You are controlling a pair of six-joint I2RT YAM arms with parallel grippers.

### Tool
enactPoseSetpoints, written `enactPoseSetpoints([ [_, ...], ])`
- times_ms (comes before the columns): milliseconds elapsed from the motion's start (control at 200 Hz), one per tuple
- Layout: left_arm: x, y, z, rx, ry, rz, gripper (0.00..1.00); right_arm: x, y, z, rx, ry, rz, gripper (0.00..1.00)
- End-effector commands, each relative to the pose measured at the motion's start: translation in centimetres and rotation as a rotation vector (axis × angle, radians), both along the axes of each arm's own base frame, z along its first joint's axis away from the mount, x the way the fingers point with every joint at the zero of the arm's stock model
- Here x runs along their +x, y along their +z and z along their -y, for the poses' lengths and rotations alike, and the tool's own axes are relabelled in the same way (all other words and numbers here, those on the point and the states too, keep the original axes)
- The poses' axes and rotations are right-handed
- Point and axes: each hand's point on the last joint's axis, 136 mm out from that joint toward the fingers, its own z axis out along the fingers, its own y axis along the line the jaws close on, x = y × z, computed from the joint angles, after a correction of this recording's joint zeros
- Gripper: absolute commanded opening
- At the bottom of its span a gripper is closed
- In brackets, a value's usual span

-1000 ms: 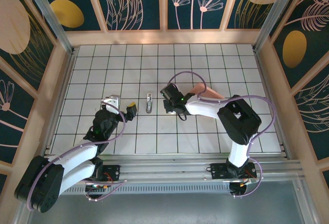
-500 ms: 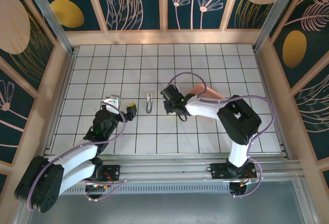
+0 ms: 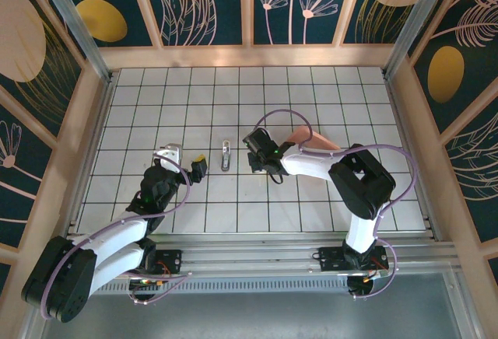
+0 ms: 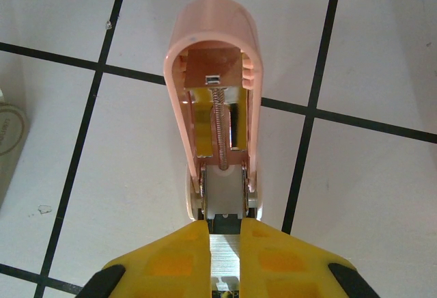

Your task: Load the staples into the stapler

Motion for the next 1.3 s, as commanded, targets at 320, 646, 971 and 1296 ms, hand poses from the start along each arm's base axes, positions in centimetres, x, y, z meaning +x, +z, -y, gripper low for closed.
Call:
enactPoseSetpoints([
  [320, 0.3, 1.5, 0.4, -0.003, -0.014, 0.037, 0.97, -0.6, -0.1, -0.1, -0.004, 0.005, -0.022, 0.18],
  [646, 0.4, 1.5, 0.4, -0.003, -0.013, 0.037, 0.97, -0.2, 1.0, -0.4, 0.009, 0.005, -0.001, 0.25],
  [971, 0.4, 1.6, 0.5, -0.004, -0.015, 0.041, 0.97, 0.6, 3.8, -0.4, 0.067, -0.019, 0.033, 0.26],
  [1296, 0.3, 1.5, 0.4, -0.004, -0.016, 0.038, 0.97, 1.2, 2.7, 0.7, 0.161, -0.078, -0.065, 0.26],
])
